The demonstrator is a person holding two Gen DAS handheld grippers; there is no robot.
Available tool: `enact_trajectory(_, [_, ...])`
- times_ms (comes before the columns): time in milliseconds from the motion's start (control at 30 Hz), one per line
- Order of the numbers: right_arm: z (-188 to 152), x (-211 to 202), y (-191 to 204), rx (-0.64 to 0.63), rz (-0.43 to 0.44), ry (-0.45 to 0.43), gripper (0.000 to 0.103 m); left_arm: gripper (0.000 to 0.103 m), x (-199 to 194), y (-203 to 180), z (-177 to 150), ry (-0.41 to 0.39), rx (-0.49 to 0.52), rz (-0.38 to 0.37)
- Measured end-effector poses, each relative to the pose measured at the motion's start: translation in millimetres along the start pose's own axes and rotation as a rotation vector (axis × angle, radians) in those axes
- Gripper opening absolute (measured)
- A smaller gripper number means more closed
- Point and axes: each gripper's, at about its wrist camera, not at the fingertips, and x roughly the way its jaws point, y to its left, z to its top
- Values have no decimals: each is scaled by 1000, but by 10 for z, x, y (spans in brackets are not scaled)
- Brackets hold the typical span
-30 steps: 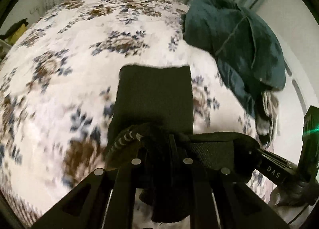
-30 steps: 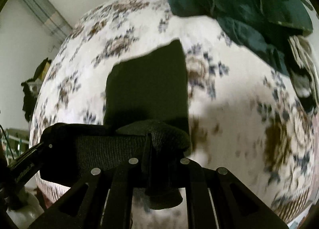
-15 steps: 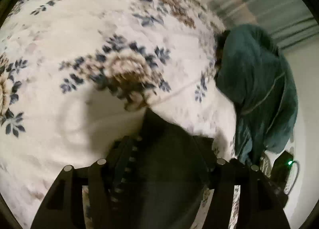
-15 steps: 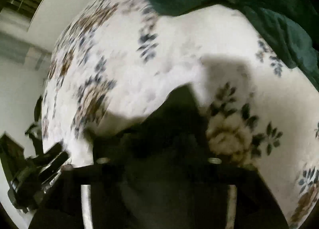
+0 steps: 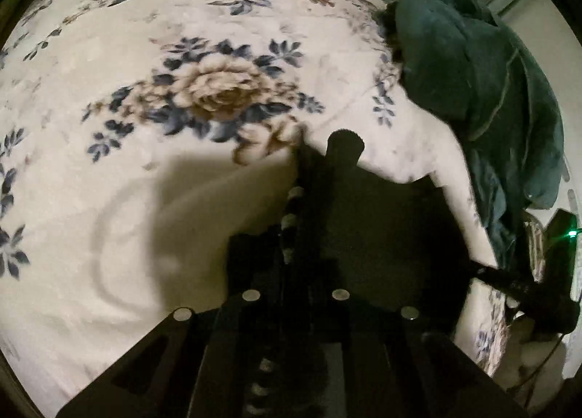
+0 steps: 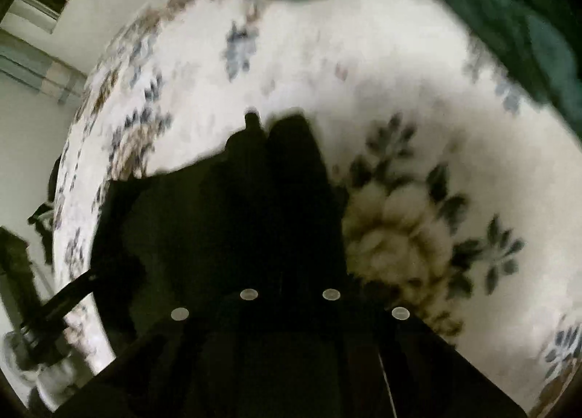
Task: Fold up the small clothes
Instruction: 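Fold the sweater bundle over again with both tools toward the collar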
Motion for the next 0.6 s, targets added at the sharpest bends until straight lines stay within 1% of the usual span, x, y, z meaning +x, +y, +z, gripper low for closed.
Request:
enact_trajectory(33, [-2, 50, 2, 0, -12, 16, 5, 8, 117, 79, -6, 32, -13, 6])
enact_trajectory(67, [-5, 117, 5, 1, -34, 42, 5, 10, 264, 122, -5, 100, -26, 2])
enact_trajectory(100, [-3, 186, 30, -10, -68, 65, 6, 12, 282, 110, 11, 114, -26, 5])
enact_trajectory(133, [10, 201, 50, -16, -74, 75, 6, 14, 250, 78, 30, 108, -24, 13])
enact_trajectory(167, [38, 203, 58, -13, -63, 95, 8, 22, 161, 44, 52, 87, -31, 20])
enact_trajectory(200, [72, 181, 53, -8, -49, 108, 13, 40, 57, 15, 54, 66, -31, 26])
enact_trajectory(233, [90, 143, 37, -7, -37, 108, 29, 50, -35, -14, 56, 38, -27, 31])
enact_trajectory(267, [112, 64, 6, -6, 9, 90, 48, 72, -205, -47, 8, -5, -25, 40])
enact_trajectory(300, [125, -2, -11, -5, 43, 86, 57, 81, -375, -70, -64, -39, -27, 43])
enact_trajectory(333, [124, -41, -50, -6, 69, 91, 69, 81, -520, -63, -152, -67, -43, 31])
enact_trajectory(367, [128, -61, -88, -9, 89, 104, 72, 83, -689, -37, -316, -99, -84, 6])
enact_trajectory(400, [127, -68, -149, -11, 111, 123, 73, 85, -807, -9, -492, -113, -126, -20])
enact_trajectory(433, [126, -56, -195, -17, 131, 142, 79, 86, -908, 22, -718, -120, -178, -38])
enact_trajectory(467, [130, -37, -234, -22, 151, 158, 89, 87, -936, 26, -882, -122, -231, -47])
enact_trajectory(533, [131, 31, -301, -45, 209, 204, 99, 88, -969, 90, -1306, -107, -367, -77])
enact_trajectory(567, [138, 88, -326, -57, 218, 232, 100, 88, -929, 138, -1602, -90, -474, -101])
enact_trajectory(600, [163, 177, -328, -73, 215, 267, 100, 88, -885, 160, -1796, -79, -550, -121])
